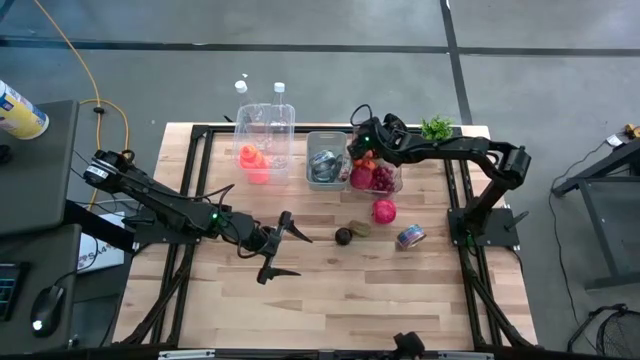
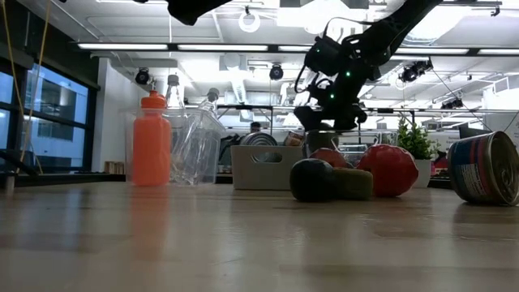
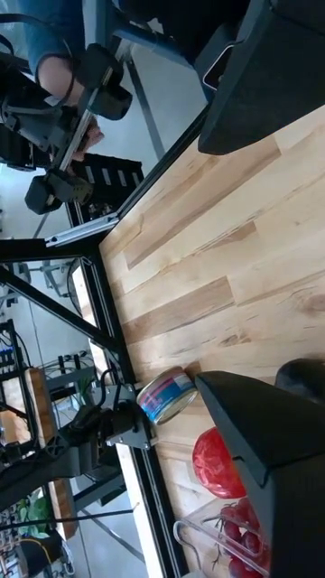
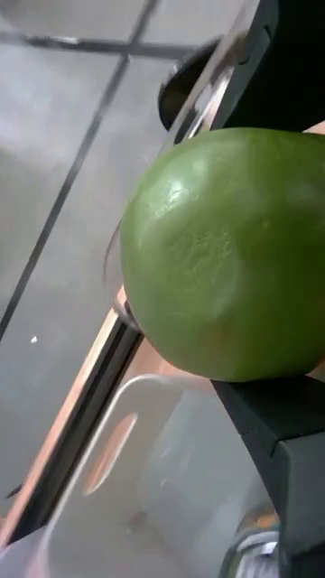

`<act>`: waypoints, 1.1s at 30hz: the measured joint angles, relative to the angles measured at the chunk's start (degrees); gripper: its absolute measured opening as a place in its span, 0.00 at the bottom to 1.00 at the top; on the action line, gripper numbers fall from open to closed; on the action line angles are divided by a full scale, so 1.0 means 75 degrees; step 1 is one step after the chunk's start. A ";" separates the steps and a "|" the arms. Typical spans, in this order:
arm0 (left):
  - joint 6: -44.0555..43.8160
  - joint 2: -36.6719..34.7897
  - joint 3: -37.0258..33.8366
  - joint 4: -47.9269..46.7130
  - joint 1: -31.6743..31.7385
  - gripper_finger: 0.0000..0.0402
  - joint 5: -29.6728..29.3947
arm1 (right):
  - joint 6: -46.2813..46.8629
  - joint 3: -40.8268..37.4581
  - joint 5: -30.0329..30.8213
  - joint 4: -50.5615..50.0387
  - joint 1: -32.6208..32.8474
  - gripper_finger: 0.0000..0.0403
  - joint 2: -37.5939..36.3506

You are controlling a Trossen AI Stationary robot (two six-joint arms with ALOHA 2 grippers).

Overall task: Pick & Place Food Item
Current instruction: Put the green apple into the transparent bin

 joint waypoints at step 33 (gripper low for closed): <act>0.0057 0.0000 0.0000 -0.0058 0.0002 0.99 0.0000 | 0.0645 0.0001 -0.0445 -0.0261 -0.0006 0.85 -0.0003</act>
